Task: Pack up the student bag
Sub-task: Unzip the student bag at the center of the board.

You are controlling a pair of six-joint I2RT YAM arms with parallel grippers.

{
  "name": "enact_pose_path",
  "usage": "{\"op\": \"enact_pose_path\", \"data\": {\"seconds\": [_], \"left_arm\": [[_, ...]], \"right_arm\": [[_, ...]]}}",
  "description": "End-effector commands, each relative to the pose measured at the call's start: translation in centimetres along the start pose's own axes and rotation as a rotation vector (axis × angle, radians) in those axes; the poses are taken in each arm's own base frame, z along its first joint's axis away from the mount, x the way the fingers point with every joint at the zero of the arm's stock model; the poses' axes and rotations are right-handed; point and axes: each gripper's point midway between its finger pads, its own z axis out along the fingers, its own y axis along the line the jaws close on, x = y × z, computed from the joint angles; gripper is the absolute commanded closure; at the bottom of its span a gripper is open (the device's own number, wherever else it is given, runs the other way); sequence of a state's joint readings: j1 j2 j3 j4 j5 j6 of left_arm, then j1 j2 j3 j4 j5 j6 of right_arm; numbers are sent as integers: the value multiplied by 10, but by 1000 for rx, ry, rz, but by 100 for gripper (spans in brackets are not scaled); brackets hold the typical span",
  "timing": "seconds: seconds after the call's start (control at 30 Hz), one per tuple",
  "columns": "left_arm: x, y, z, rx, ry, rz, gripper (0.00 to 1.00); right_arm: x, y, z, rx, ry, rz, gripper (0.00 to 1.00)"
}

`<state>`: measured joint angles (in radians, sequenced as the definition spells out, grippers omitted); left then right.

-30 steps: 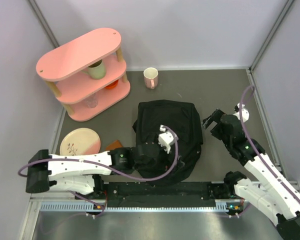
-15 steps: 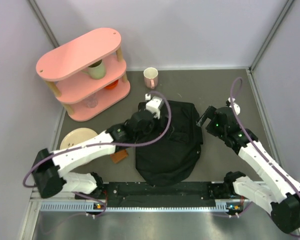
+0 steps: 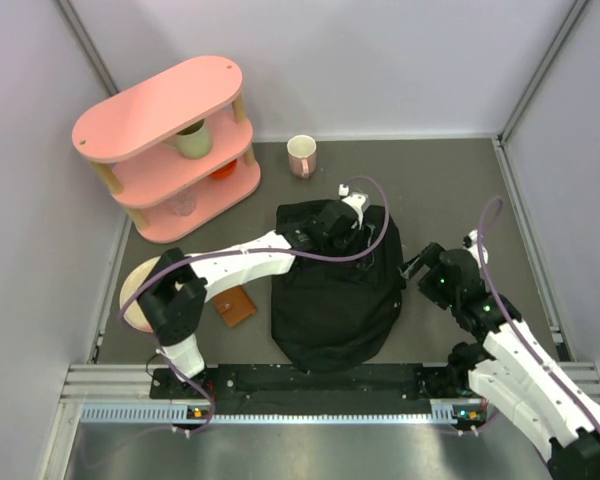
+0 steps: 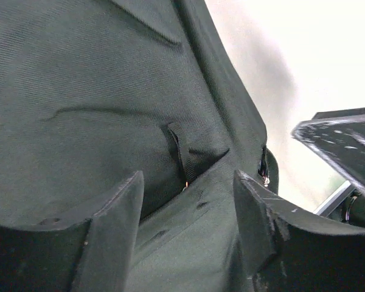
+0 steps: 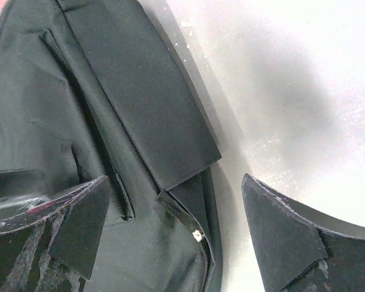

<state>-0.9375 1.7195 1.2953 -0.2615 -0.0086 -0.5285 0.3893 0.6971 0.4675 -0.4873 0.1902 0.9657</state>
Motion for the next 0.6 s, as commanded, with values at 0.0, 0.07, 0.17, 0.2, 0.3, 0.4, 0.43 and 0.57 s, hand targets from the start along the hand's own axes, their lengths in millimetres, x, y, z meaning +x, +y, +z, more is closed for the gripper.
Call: {"op": "enact_pose_path", "data": {"seconds": [0.0,0.07,0.17,0.2,0.3,0.4,0.43,0.57], "left_arm": [[-9,-18,10,63,17,-45,37],[-9,-21,14,70,27,-53,38],[-6,-19,23,55,49,-68,39],[-7,-20,26,53,48,-76,41],[-4,-12,33,10,62,-86,46],[0,-6,37,-22,75,-87,50],[1,-4,38,-30,76,-87,52],[7,0,42,-44,95,-85,60]], "right_arm": [[-12,-10,-10,-6,-92,66,13],[-13,-10,-14,-20,-101,69,14],[-9,-8,-14,-28,-81,61,14],[-8,-8,-14,-27,-74,59,14],[-4,-8,-12,-19,-48,50,14],[-1,-8,-11,-16,-31,42,14],[-1,-9,-11,-16,-29,41,14],[-1,-8,-11,-18,-28,40,14]]}}
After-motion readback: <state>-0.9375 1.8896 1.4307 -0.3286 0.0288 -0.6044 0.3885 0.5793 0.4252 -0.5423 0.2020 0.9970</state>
